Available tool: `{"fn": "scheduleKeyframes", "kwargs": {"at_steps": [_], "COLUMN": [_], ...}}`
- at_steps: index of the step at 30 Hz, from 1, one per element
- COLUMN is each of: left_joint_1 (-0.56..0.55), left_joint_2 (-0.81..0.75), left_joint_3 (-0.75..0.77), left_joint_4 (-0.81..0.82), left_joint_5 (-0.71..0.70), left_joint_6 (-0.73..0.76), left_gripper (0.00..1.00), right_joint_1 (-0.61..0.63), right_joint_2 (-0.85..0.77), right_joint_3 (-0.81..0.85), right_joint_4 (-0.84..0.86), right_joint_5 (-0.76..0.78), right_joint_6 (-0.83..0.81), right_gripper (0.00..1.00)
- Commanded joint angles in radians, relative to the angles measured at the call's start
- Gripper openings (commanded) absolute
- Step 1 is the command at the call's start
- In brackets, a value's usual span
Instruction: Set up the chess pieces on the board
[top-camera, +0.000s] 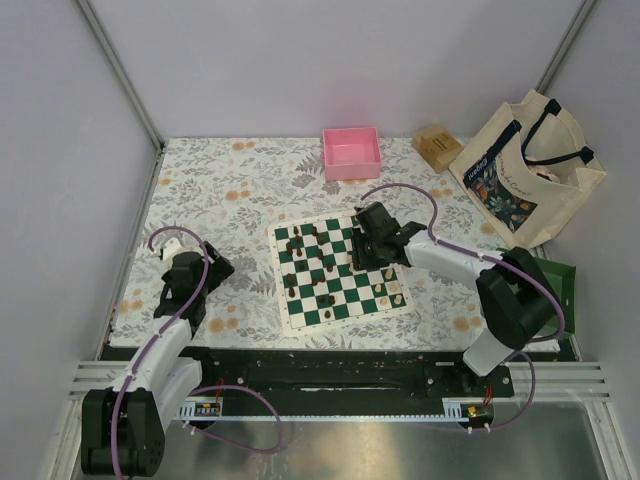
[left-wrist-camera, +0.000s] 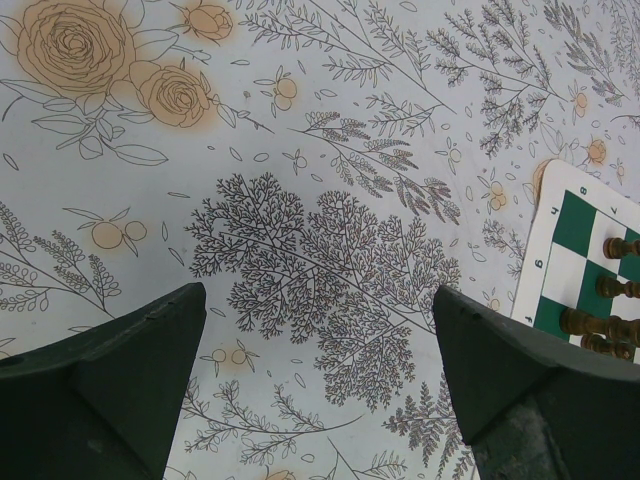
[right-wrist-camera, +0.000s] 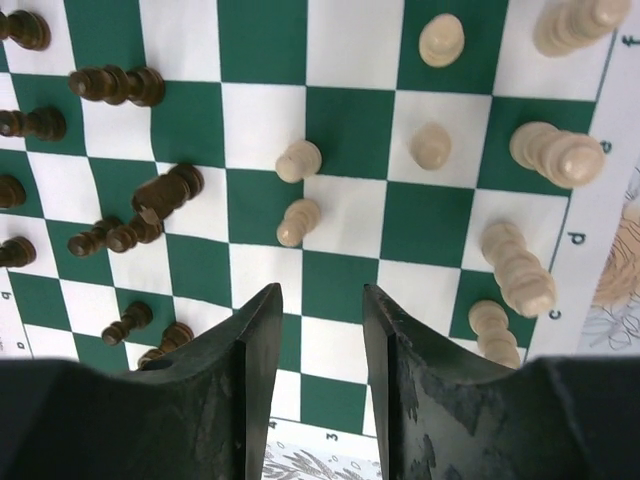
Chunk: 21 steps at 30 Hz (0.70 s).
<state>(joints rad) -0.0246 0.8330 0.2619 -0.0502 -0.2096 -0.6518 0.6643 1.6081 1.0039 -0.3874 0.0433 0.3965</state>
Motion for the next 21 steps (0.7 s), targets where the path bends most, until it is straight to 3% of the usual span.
{"fn": "scheduleKeyframes", "kwargs": {"at_steps": [1,21], "left_joint_1": [0.002,0.002], "left_joint_2": [-0.008,-0.009], "left_joint_3": [0.027,0.025], "left_joint_4": [0.052,0.052], "left_joint_5": [-0.001,-0.001], "left_joint_6": [0.006,0.006], "left_gripper": [0.99,0.99], "right_joint_1": [-0.003,-0.002], "right_joint_2": [0.053,0.177], "right_joint_3": [0.079,0.151], "right_joint_4": [0.024,0.033], "right_joint_5": [-0.04,-0.04], "right_joint_6": [-0.012,-0.024], "right_gripper": [0.47,0.46]}}
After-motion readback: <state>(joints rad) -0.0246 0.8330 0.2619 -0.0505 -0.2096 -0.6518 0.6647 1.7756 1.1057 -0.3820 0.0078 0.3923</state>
